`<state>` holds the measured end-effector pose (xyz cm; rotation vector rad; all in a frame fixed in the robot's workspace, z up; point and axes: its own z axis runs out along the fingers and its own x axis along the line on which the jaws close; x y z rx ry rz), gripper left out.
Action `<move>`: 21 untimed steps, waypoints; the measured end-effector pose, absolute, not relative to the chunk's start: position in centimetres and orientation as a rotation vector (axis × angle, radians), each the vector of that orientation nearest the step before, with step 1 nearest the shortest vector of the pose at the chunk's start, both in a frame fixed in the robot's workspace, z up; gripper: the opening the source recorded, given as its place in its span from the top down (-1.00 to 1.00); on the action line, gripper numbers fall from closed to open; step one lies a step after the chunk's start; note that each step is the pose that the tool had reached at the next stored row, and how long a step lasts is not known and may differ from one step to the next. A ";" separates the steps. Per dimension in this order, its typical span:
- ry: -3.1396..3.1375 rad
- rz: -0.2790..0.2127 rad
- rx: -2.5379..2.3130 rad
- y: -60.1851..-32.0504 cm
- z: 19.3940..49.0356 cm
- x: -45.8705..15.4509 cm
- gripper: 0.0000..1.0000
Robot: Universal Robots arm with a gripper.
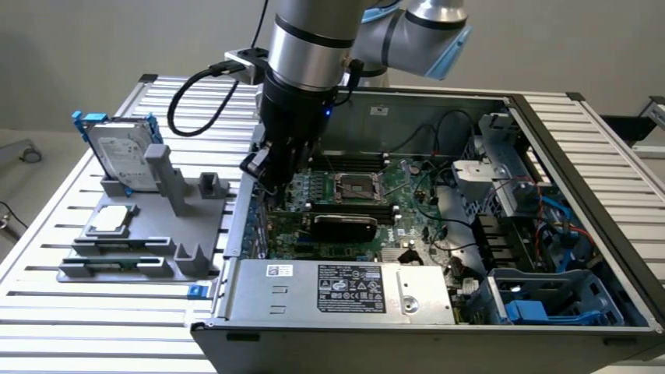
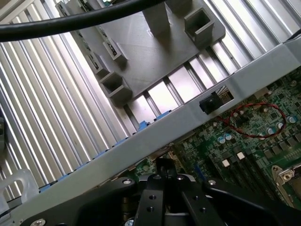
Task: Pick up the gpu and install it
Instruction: 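Press down on the gpu until it lock into place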
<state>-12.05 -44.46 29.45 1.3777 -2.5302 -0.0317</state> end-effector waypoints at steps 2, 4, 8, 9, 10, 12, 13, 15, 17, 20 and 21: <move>-2.531 -0.032 1.373 -44.5 29.4 -12.1 0.79; -2.532 -0.034 1.368 -44.4 29.4 -12.1 0.79; -2.530 -0.039 1.359 -44.4 29.4 -12.1 0.79; -2.530 -0.040 1.357 -44.4 29.4 -12.1 0.79; -2.530 -0.040 1.355 -44.4 29.4 -12.1 0.79; -2.528 -0.041 1.352 -44.3 29.4 -12.1 0.79; -2.528 -0.042 1.350 -44.3 29.4 -12.1 0.79; -2.527 -0.043 1.347 -44.3 29.4 -12.1 0.79; -2.527 -0.045 1.342 -44.3 29.4 -12.1 0.79; -2.527 -0.046 1.336 -44.3 29.5 -12.1 0.79; -2.528 -0.047 1.334 -44.3 29.5 -12.1 0.79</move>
